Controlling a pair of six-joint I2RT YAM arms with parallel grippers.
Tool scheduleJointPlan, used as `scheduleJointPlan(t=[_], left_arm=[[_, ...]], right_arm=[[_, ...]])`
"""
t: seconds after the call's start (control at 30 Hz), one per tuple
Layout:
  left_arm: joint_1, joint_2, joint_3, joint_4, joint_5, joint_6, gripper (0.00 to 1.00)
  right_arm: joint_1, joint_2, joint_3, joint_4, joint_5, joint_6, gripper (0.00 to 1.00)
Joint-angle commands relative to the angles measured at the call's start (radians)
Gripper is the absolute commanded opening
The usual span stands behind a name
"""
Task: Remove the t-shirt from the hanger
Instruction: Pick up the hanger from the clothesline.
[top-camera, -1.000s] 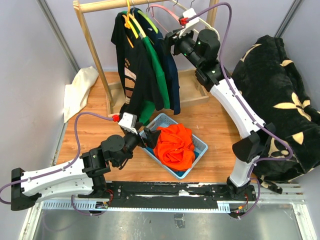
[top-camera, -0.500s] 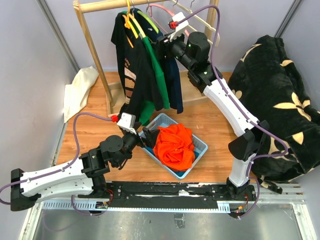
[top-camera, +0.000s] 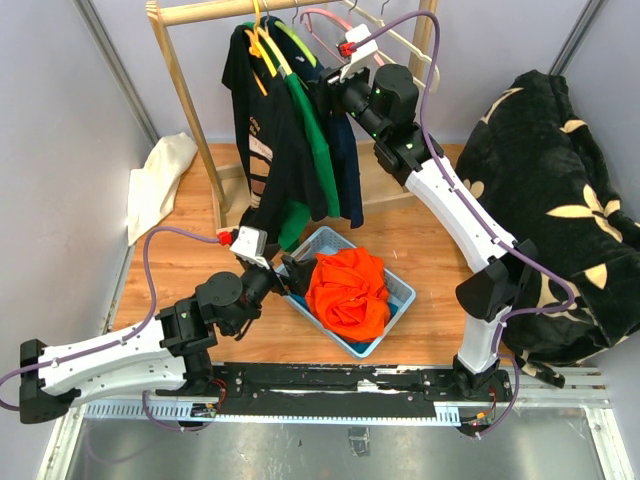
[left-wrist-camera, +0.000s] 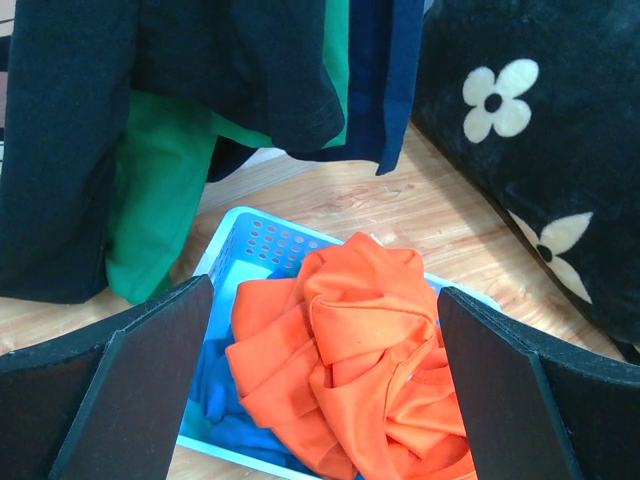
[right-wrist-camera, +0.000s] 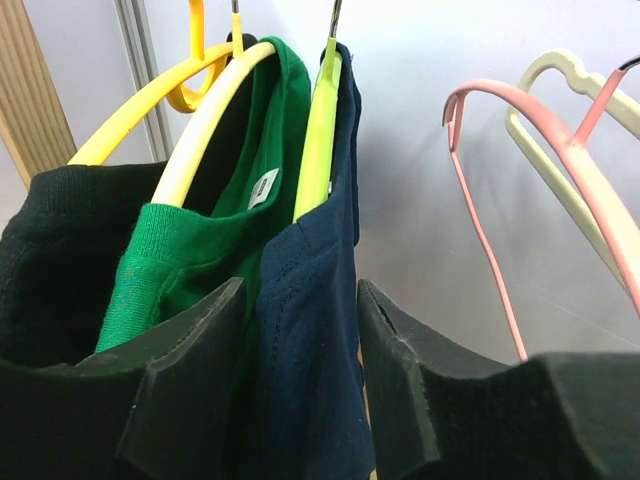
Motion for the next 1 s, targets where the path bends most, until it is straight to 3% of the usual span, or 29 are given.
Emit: scheduleJointPlan(t=[0.0,0.47,0.73,0.97], left_arm=[[-0.001,-0.024,-0.014,0.023,-0.033,0.002,1.00],[-0.002,-0.030,-0.017,0.021,-0.034,-0.002,1.00],[-0.001,-0.032,-0.016,0.021,-0.032,-0.001,1.00],[-0.002,-0.032,-0.010,0.020,-0.030,0.005,1.00]], right_arm=[[0.016,-0.002,0.027,0.038,0.018,-0.011,0.47],[0.016,-0.013,0.005,0.069,0.030,-0.008,0.31],[0.016,-0.010,-0.007,0.073,0.038,0.005,0.39],[0.018,-0.010,-0.027,0.087,0.051,0.012,0.30]])
